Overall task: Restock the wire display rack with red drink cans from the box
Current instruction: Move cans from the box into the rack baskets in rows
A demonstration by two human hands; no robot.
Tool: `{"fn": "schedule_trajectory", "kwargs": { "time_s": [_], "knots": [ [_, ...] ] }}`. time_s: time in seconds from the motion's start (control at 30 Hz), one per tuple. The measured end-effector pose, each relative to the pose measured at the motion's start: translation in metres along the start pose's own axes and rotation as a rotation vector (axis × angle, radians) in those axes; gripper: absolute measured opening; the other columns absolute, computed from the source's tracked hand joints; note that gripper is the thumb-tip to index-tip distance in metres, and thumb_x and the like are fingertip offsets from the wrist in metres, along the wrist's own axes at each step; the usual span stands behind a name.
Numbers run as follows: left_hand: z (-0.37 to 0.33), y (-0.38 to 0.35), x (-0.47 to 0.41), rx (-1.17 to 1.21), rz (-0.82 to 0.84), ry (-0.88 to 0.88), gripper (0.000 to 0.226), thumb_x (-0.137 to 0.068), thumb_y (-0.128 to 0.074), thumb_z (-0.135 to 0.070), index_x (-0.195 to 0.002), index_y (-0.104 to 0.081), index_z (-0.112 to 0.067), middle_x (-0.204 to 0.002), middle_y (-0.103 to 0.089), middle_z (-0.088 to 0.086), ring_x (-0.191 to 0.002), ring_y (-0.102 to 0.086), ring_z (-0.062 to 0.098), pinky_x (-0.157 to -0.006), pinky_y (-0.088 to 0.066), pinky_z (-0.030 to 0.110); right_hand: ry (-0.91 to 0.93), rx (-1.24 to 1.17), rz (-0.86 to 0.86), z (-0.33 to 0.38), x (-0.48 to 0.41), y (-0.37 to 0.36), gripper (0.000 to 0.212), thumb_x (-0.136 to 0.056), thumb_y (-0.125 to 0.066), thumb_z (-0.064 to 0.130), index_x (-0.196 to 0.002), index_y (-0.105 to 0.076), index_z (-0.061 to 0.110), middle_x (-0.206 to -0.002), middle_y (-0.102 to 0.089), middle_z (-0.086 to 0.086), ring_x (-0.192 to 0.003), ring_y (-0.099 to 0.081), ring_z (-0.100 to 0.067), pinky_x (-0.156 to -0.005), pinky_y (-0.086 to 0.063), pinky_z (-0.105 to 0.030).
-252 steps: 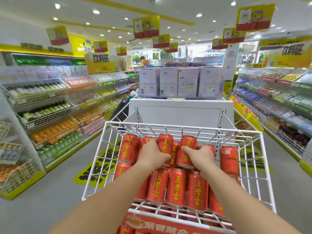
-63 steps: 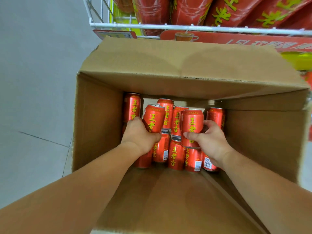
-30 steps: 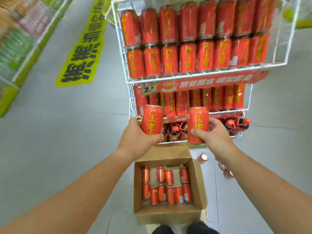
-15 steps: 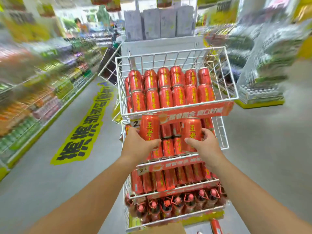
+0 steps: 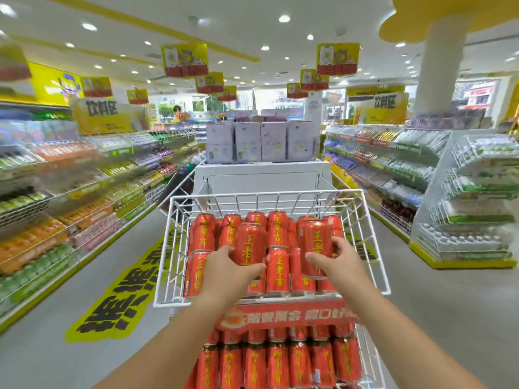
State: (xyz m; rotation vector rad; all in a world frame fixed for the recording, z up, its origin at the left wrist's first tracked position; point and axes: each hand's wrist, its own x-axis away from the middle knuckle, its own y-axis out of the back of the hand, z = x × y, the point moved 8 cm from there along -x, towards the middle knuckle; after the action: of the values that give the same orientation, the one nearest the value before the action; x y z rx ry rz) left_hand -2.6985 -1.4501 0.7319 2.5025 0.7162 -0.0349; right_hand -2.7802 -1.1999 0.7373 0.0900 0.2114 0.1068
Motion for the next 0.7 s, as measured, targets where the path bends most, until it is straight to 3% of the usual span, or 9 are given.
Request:
{"fn": "schedule_trajectory", "kwargs": {
  "time_s": [0.07, 0.1, 0.17, 0.23, 0.3, 0.37, 0.47, 0.53, 0.7],
  "knots": [
    [-0.013, -0.019, -0.017, -0.006, -0.011, 0.015, 0.092, -0.064, -0.089, -0.054, -0.139, -0.056, -0.012, -0.128, -0.064, 0.003, -0.108, -0.062, 0.015, -0.089, -0.050, 0.024, 0.004, 0.008, -0.009, -0.008, -0.032, 0.015, 0.061, -0.083, -0.080, 0.021, -0.134, -0.047, 0.018, -0.117, -0.059, 0.003, -0.099, -0.056, -0.011, -0.084, -0.046, -0.021],
    [-0.019, -0.030, -0.025, -0.002, -0.009, 0.028, 0.097, -0.067, -0.088, -0.053, -0.145, -0.051, -0.010, -0.136, -0.059, 0.005, -0.115, -0.058, 0.018, -0.093, -0.046, 0.028, -0.011, 0.006, -0.011, -0.014, -0.046, 0.021, 0.065, -0.082, -0.080, 0.021, -0.138, -0.046, 0.015, -0.119, -0.059, 0.000, -0.103, -0.056, -0.014, -0.088, -0.046, -0.026],
    [-0.032, -0.053, -0.036, -0.009, -0.014, 0.040, 0.096, -0.070, -0.086, -0.054, -0.147, -0.049, -0.009, -0.141, -0.057, 0.007, -0.121, -0.056, 0.021, -0.096, -0.044, 0.029, -0.019, 0.002, -0.015, -0.025, -0.074, 0.029, 0.052, -0.083, -0.079, 0.014, -0.125, -0.048, 0.018, -0.102, -0.062, 0.005, -0.087, -0.058, -0.007, -0.075, -0.047, -0.019],
    [-0.045, -0.075, -0.046, -0.052, -0.021, 0.041, 0.087, -0.069, -0.082, -0.058, -0.139, -0.059, -0.012, -0.135, -0.063, 0.004, -0.120, -0.060, 0.022, -0.097, -0.043, 0.026, -0.024, -0.016, -0.038, -0.038, -0.097, 0.036, 0.051, -0.082, -0.079, 0.009, -0.120, -0.046, 0.021, -0.096, -0.063, 0.007, -0.079, -0.056, 0.001, -0.066, -0.043, -0.016],
    [-0.057, -0.095, -0.056, -0.097, -0.033, 0.040, 0.070, -0.062, -0.078, -0.063, -0.114, -0.072, -0.017, -0.113, -0.074, -0.003, -0.104, -0.068, 0.019, -0.095, -0.051, 0.029, -0.027, -0.026, -0.063, -0.047, -0.115, 0.041, 0.056, -0.081, -0.079, 0.008, -0.124, -0.045, 0.020, -0.098, -0.063, 0.005, -0.081, -0.057, 0.000, -0.068, -0.043, -0.021],
    [-0.064, -0.114, -0.069, -0.114, -0.059, 0.039, 0.061, -0.060, -0.079, -0.062, -0.102, -0.074, -0.017, -0.102, -0.076, -0.004, -0.095, -0.070, 0.020, -0.091, -0.056, 0.035, -0.044, -0.047, -0.074, -0.055, -0.131, 0.043, 0.053, -0.081, -0.079, 0.008, -0.123, -0.047, 0.016, -0.099, -0.063, 0.001, -0.080, -0.057, -0.002, -0.070, -0.043, -0.025],
    [-0.075, -0.130, -0.081, -0.175, -0.119, 0.036, 0.047, -0.060, -0.076, -0.063, -0.080, -0.069, -0.021, -0.085, -0.073, -0.003, -0.084, -0.069, 0.023, -0.078, -0.054, 0.034, -0.055, -0.032, -0.090, -0.066, -0.151, 0.046, 0.049, -0.082, -0.078, 0.008, -0.120, -0.048, 0.015, -0.091, -0.060, 0.007, -0.077, -0.055, 0.001, -0.063, -0.041, -0.018],
    [-0.076, -0.139, -0.088, -0.232, -0.134, 0.045, 0.050, -0.060, -0.071, -0.067, -0.078, -0.066, -0.021, -0.083, -0.070, -0.001, -0.085, -0.068, 0.025, -0.074, -0.052, 0.035, -0.065, -0.036, -0.090, -0.070, -0.161, 0.046, 0.044, -0.082, -0.078, 0.009, -0.117, -0.051, 0.015, -0.087, -0.062, 0.007, -0.074, -0.058, -0.003, -0.062, -0.042, -0.019],
    [-0.071, -0.155, -0.102, -0.318, -0.159, 0.049, 0.058, -0.065, -0.068, -0.069, -0.095, -0.069, -0.019, -0.100, -0.068, 0.003, -0.101, -0.067, 0.029, -0.088, -0.054, 0.041, -0.084, -0.026, -0.088, -0.081, -0.175, 0.043, 0.049, -0.078, -0.081, 0.013, -0.120, -0.056, 0.018, -0.087, -0.063, 0.011, -0.077, -0.062, -0.008, -0.072, -0.047, -0.029]
  ]
}}
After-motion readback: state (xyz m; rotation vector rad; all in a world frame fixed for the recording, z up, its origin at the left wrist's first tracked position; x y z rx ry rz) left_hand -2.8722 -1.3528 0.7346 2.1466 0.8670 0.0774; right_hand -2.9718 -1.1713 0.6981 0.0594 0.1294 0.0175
